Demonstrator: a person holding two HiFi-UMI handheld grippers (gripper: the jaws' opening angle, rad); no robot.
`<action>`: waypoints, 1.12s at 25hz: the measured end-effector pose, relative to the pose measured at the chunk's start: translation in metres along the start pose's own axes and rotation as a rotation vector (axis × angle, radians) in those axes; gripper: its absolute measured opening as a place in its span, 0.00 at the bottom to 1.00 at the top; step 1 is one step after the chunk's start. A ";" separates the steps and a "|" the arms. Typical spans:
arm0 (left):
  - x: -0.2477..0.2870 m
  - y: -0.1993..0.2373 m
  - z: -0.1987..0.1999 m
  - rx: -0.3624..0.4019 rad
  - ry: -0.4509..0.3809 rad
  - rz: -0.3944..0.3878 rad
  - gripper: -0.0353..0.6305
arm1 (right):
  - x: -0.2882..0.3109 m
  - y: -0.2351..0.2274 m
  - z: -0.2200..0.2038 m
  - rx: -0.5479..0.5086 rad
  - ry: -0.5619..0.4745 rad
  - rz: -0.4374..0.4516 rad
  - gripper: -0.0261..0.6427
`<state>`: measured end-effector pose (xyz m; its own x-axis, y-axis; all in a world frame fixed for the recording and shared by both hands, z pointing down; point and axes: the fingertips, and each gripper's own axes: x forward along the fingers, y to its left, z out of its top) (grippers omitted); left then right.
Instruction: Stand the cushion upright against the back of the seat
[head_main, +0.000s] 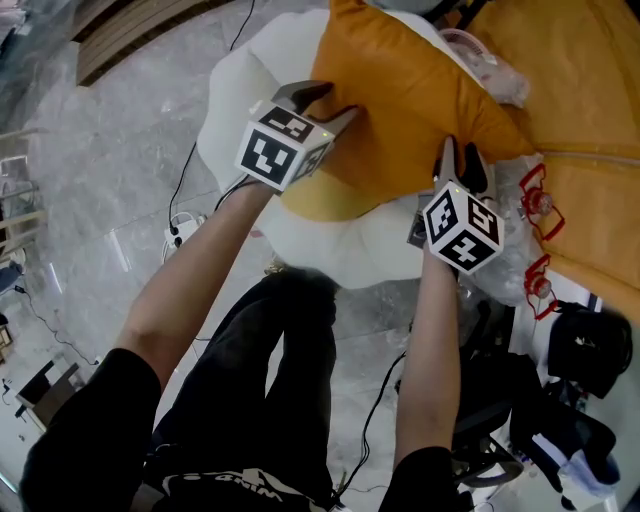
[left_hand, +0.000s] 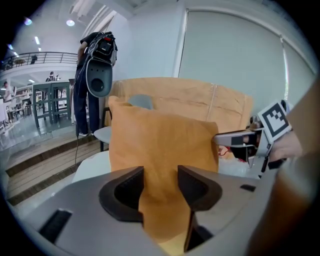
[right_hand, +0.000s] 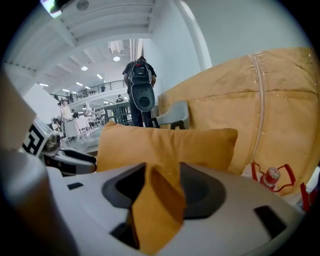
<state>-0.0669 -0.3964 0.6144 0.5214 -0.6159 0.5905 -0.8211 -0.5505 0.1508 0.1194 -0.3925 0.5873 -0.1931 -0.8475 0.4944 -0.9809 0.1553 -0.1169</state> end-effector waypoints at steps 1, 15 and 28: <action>-0.003 -0.003 0.000 0.006 -0.002 -0.007 0.36 | -0.002 0.002 0.002 0.006 -0.008 0.001 0.41; -0.090 -0.069 0.017 0.000 -0.079 -0.167 0.10 | -0.095 0.045 0.012 0.020 -0.066 0.120 0.23; -0.289 -0.153 0.096 -0.010 -0.209 -0.246 0.06 | -0.285 0.108 0.085 0.133 -0.129 0.295 0.07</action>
<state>-0.0699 -0.1879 0.3447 0.7402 -0.5681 0.3595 -0.6661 -0.6923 0.2776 0.0700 -0.1766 0.3607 -0.4551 -0.8344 0.3109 -0.8701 0.3426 -0.3543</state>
